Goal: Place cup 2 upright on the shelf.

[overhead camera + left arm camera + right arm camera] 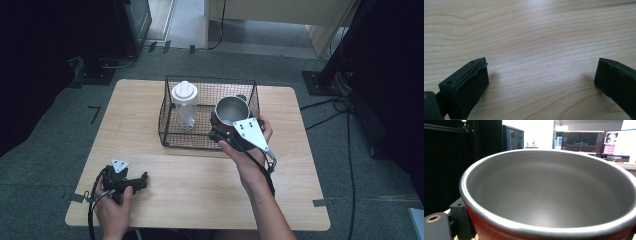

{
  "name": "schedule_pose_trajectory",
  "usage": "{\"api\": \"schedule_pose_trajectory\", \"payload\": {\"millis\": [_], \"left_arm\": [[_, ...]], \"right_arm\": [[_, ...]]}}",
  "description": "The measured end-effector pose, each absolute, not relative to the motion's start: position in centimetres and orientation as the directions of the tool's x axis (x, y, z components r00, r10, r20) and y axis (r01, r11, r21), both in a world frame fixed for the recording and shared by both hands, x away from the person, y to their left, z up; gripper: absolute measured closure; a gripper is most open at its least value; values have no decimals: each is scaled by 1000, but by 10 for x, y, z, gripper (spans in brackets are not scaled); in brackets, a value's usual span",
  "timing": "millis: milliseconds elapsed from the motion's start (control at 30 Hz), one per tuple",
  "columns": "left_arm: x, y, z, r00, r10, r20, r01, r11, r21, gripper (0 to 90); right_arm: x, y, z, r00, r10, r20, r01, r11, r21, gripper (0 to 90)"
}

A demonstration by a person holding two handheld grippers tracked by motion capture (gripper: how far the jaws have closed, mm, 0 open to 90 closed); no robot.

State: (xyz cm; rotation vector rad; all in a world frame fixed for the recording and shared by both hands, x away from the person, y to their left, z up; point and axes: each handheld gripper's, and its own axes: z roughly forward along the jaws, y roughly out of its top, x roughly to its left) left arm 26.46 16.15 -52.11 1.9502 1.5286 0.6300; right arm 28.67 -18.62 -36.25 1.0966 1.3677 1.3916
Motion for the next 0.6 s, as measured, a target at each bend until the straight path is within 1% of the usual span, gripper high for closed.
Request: {"api": "schedule_pose_trajectory", "payload": {"millis": [433, 600], "left_arm": [[265, 162, -521, 233, 972, 14, 700, -178, 691, 0], [265, 162, -521, 233, 972, 15, 699, -178, 692, 0]], "right_arm": [[327, -175, -361, -217, 976, 19, -8, -22, 1000, 71], [347, -171, -367, -186, 982, 43, 13, -41, 999, 71]]}}
